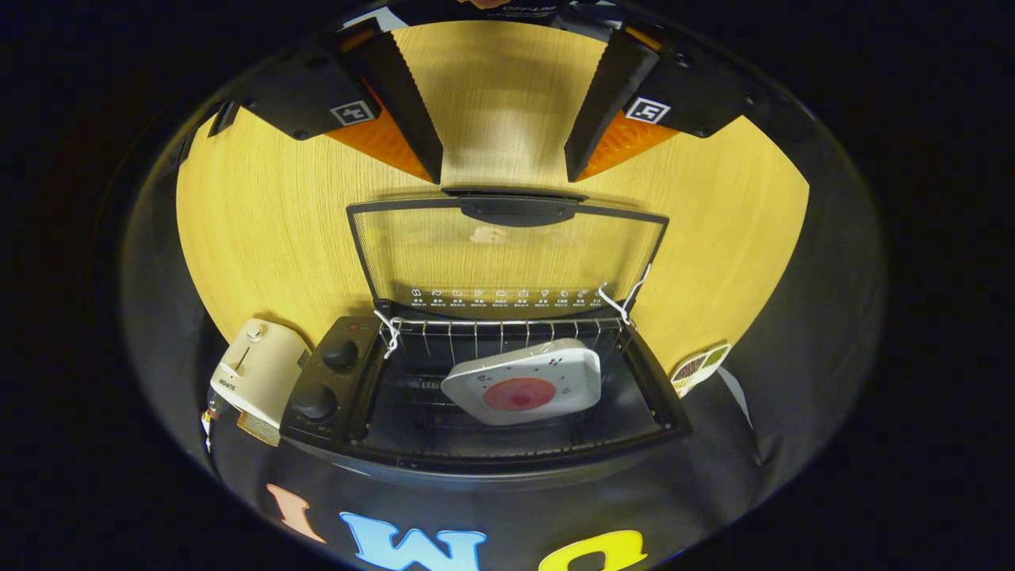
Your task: Open the toaster oven, put the food inside, and close the toaster oven door.
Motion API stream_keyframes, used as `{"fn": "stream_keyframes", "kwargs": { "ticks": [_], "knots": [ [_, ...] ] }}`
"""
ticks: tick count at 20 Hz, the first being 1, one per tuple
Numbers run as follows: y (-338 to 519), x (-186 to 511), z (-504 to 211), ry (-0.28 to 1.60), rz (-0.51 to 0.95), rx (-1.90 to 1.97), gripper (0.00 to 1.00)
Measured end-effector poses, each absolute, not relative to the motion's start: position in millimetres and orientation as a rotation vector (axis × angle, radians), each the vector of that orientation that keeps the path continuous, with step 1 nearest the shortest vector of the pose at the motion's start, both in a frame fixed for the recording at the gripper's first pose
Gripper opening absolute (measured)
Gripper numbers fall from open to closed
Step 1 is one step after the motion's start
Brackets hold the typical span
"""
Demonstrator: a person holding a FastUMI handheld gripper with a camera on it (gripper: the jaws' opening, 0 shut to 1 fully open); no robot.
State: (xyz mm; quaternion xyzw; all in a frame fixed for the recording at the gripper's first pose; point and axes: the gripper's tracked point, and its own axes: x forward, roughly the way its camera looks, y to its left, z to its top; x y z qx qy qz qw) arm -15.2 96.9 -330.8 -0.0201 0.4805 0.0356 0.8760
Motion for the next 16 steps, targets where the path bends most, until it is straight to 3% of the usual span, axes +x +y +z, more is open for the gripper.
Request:
{"fn": "stream_keyframes", "kwargs": {
  "ticks": [7,16],
  "knots": [
    [95,-20,-362,1.093,0.033,-0.161,1.0],
    [101,4,-367,1.093,-0.036,-0.036,0.99]
  ]
}}
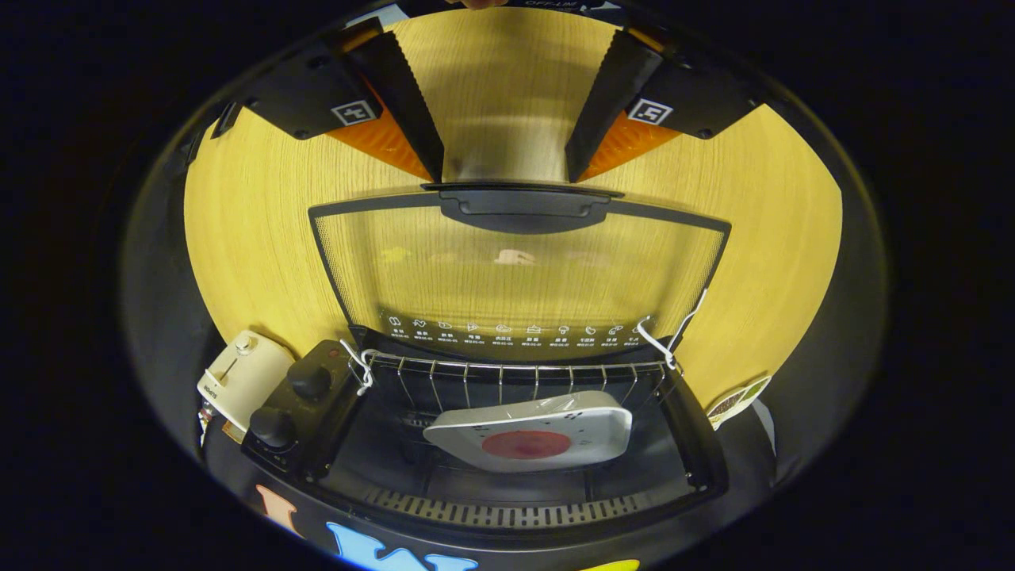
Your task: Open the toaster oven, put the food inside, and close the toaster oven door.
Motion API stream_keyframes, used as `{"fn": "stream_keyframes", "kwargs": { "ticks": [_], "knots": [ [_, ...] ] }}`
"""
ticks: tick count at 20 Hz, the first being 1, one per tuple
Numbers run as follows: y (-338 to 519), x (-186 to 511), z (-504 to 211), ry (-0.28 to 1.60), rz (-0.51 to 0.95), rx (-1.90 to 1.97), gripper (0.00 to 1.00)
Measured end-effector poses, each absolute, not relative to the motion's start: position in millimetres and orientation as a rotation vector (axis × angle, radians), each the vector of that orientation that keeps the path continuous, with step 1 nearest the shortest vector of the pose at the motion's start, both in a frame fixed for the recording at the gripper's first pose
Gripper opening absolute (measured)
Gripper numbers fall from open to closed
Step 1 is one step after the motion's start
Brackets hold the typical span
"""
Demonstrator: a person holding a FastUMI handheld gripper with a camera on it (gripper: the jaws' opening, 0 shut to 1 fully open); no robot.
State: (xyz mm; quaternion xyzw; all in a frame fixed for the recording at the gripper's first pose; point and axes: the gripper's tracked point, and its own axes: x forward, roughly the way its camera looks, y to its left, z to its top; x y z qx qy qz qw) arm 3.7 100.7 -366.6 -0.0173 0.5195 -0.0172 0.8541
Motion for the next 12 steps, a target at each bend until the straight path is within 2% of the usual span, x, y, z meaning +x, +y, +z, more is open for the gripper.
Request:
{"fn": "stream_keyframes", "kwargs": {
  "ticks": [12],
  "knots": [
    [101,2,-352,1.063,-0.04,-0.035,0.98]
  ]
}}
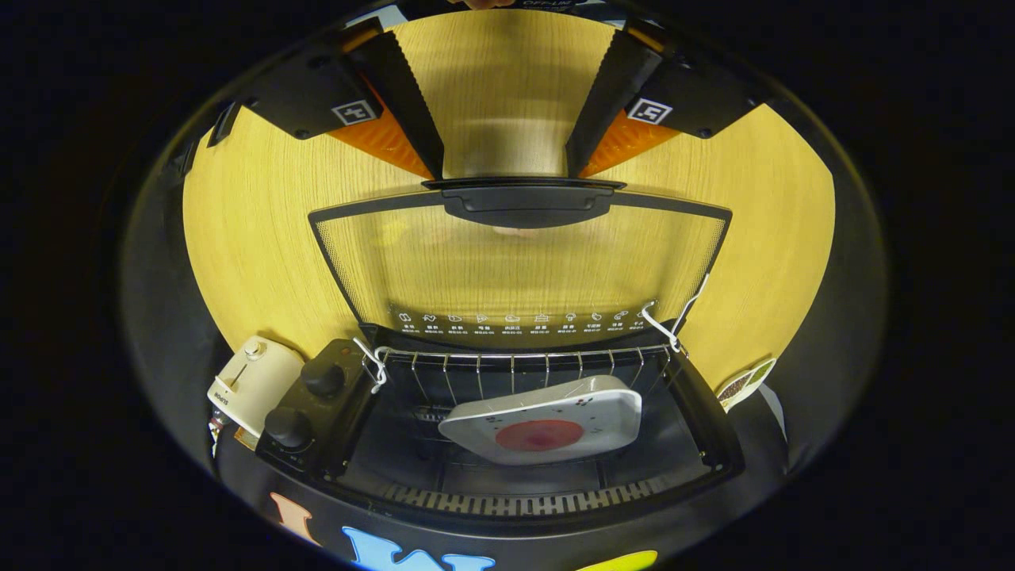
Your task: Open the toaster oven, put the food inside, and close the toaster oven door.
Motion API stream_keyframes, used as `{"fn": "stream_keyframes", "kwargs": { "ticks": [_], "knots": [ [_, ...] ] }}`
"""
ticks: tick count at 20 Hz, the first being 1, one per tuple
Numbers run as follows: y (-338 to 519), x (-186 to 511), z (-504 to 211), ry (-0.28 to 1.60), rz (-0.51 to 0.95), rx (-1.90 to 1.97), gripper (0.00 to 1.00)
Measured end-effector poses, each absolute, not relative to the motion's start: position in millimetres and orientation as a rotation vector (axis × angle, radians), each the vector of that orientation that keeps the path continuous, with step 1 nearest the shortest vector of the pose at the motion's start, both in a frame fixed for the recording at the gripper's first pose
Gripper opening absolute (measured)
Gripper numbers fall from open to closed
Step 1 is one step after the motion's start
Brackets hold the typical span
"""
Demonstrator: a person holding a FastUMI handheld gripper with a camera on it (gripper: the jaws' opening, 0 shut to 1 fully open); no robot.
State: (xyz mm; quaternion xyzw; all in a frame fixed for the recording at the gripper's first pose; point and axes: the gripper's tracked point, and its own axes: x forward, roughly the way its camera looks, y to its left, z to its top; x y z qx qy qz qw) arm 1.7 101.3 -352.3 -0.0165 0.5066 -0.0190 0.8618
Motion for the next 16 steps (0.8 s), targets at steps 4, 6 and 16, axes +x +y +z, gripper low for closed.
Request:
{"fn": "stream_keyframes", "kwargs": {
  "ticks": [4,6,16],
  "knots": [
    [101,-1,-335,1.019,-0.056,-0.073,0.98],
    [103,1,-326,0.996,-0.062,-0.077,0.99],
    [124,76,-170,0.543,0.004,-0.033,0.99]
  ]
}}
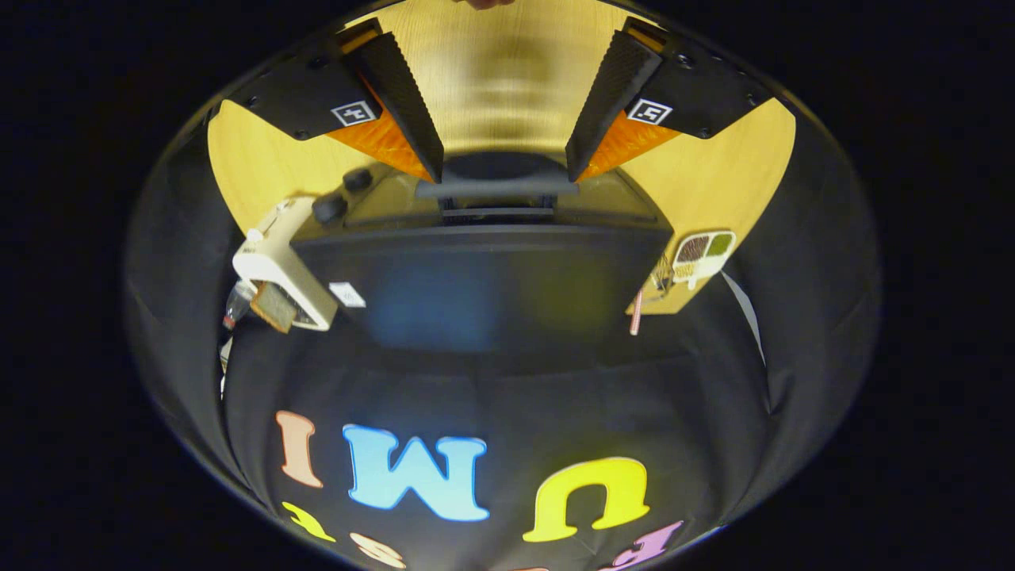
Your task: Open the toaster oven, put the food inside, and close the toaster oven door.
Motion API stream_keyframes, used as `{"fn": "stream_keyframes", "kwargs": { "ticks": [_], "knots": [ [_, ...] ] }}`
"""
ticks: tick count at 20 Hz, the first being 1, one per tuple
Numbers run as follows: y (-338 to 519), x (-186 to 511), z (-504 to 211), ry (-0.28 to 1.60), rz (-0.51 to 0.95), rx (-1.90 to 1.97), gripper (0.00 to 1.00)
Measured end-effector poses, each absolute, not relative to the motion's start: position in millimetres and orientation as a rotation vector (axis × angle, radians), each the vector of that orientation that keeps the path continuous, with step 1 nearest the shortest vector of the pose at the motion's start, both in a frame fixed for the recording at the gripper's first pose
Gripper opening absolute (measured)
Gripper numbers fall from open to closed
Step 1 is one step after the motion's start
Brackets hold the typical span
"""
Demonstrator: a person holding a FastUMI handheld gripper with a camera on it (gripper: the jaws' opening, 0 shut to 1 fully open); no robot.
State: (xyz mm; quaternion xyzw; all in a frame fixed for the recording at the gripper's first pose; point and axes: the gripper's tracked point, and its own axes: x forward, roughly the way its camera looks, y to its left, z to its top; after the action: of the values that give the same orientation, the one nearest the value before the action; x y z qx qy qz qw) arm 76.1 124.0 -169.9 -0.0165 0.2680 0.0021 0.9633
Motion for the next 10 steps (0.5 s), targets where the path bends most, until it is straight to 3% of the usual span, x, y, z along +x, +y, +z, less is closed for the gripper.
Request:
{"fn": "stream_keyframes", "kwargs": {
  "ticks": [10],
  "knots": [
    [81,55,-14,0.168,0.026,0.014,0.98]
  ]
}}
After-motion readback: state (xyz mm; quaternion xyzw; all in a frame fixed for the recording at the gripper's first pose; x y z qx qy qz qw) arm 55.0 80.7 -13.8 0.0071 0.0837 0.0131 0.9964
